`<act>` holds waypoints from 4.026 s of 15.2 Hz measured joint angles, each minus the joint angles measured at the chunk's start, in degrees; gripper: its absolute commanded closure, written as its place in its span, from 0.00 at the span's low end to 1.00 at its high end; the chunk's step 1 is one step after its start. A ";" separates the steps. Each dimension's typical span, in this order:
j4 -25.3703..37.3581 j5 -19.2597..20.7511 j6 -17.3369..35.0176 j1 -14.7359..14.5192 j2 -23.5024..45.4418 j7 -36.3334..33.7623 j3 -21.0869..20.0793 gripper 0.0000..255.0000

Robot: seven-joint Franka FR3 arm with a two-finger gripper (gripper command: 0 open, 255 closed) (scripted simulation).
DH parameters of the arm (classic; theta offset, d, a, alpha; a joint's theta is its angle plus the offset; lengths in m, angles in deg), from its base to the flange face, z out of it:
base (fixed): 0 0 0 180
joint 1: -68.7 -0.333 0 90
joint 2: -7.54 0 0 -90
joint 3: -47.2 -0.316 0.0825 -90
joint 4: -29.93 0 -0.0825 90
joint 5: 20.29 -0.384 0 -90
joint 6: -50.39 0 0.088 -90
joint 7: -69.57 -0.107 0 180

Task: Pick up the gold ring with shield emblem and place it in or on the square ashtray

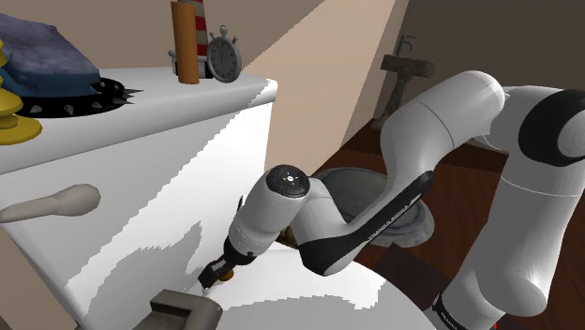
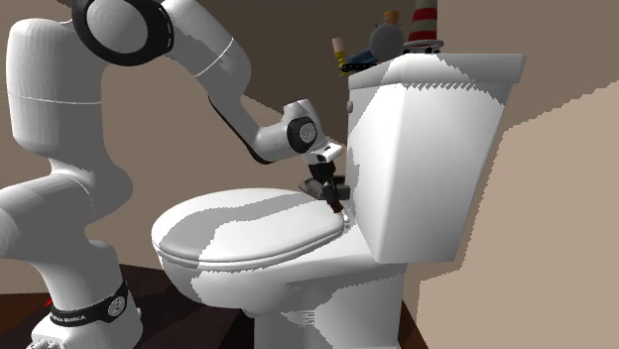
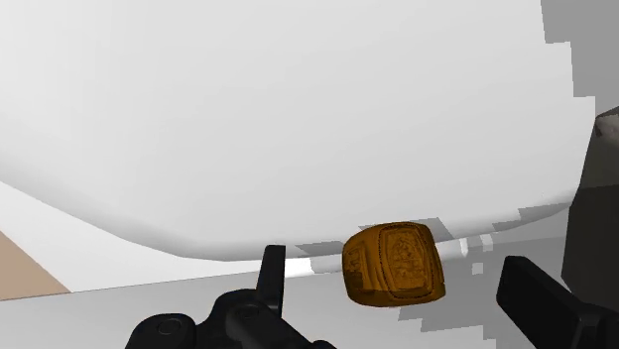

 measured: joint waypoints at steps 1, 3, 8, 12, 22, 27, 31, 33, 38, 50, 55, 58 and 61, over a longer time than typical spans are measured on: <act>0.15 0.03 0.00 0.05 -0.19 0.01 0.03 1.00; 0.39 0.14 -0.04 0.04 -0.26 -0.10 0.12 1.00; 0.25 0.01 0.12 0.13 -0.35 0.00 0.08 1.00; 0.16 -1.34 -0.46 0.46 -0.87 1.07 -0.53 1.00; 1.76 -11.60 -5.30 3.01 -6.50 9.20 -3.86 1.00; 3.17 -16.09 -8.11 3.64 -9.13 12.75 -4.65 1.00; 4.47 -19.17 -10.47 3.89 -11.07 15.19 -4.91 1.00; 5.16 -20.46 -11.64 3.93 -11.91 16.19 -4.97 1.00; 14.75 -11.38 -17.23 -0.33 -3.28 7.65 -6.33 1.00; 38.97 4.15 -29.11 -18.56 17.57 -4.70 -2.54 1.00; 37.14 5.71 -26.38 -18.77 18.75 -6.25 -1.74 1.00; 35.94 6.98 -24.60 -19.06 19.73 -7.57 -0.96 1.00; 35.31 7.71 -23.62 -19.22 20.31 -8.28 -0.51 1.00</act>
